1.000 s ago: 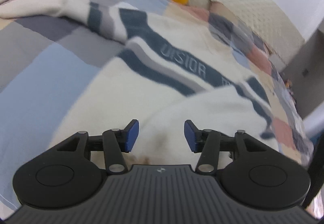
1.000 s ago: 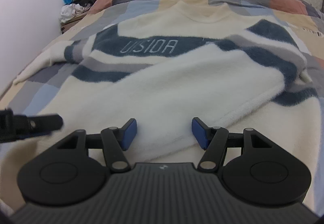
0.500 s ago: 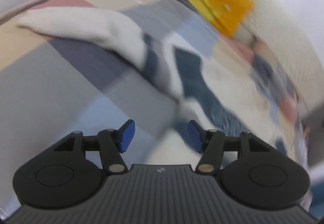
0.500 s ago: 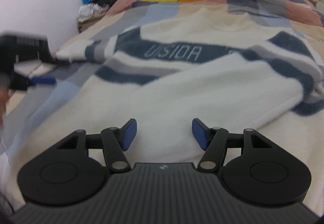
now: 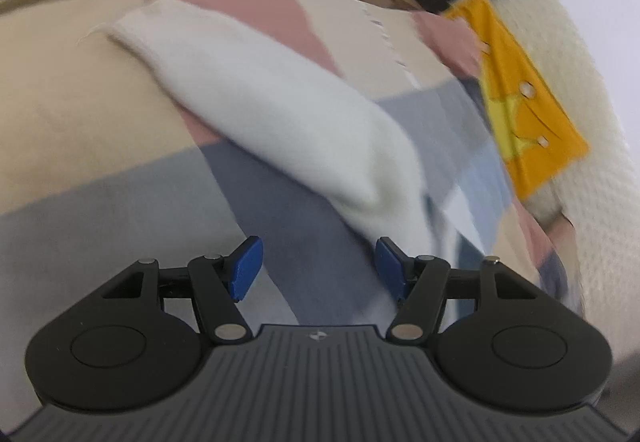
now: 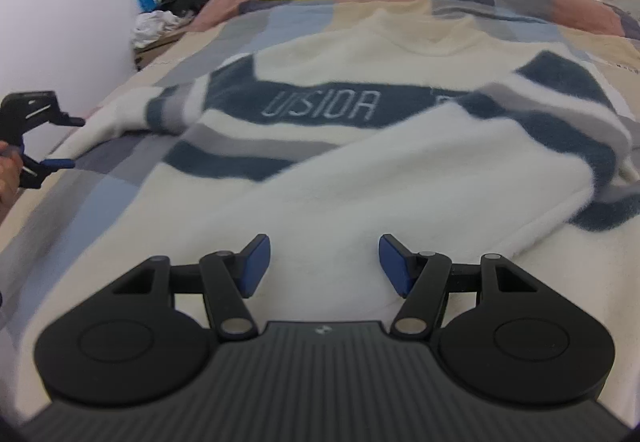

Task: Fold large clothes
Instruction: 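Grasp the other sleeve cuff with the left gripper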

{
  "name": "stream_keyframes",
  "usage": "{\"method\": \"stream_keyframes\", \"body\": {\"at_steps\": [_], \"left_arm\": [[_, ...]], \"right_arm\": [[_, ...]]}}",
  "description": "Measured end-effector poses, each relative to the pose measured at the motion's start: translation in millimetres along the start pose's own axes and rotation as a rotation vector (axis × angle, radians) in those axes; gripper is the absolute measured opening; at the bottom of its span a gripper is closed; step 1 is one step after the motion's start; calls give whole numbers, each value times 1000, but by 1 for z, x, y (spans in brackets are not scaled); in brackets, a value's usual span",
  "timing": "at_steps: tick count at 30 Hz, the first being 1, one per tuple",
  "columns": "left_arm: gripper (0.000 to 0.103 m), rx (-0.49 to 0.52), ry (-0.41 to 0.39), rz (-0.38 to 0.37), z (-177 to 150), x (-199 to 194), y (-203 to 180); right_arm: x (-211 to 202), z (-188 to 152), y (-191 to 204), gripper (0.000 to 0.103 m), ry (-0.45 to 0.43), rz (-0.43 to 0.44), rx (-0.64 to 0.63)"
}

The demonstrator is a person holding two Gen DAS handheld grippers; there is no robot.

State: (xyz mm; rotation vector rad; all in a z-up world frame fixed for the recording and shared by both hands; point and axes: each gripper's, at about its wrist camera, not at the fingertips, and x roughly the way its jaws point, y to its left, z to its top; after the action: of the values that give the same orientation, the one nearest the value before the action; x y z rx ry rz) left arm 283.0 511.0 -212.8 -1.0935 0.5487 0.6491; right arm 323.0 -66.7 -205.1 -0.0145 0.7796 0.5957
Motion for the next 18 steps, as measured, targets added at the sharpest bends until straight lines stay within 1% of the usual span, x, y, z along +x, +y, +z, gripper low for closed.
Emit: {"method": "stream_keyframes", "body": {"at_steps": [2, 6, 9, 11, 14, 15, 16, 18], "left_arm": [[67, -11, -21, 29, 8, 14, 8], [67, -60, -80, 16, 31, 31, 19], [66, -45, -126, 41, 48, 39, 20], [56, -25, -152, 78, 59, 49, 18], [49, -7, -172, 111, 72, 62, 13], [48, 6, -177, 123, 75, 65, 10], [45, 28, -179, 145, 81, 68, 7], [39, 61, -199, 164, 86, 71, 2]], "right_arm": [[4, 1, -2, 63, 2, -7, 4], [10, 3, 1, 63, -2, -24, -16], [15, 2, 5, 64, -3, -46, -40], [16, 2, 7, 65, -5, -54, -52], [18, 1, 7, 65, -5, -63, -57], [18, 1, 7, 65, -6, -64, -57], [19, 1, 7, 65, -8, -65, -56], [20, 1, 7, 65, -7, -64, -58]]}}
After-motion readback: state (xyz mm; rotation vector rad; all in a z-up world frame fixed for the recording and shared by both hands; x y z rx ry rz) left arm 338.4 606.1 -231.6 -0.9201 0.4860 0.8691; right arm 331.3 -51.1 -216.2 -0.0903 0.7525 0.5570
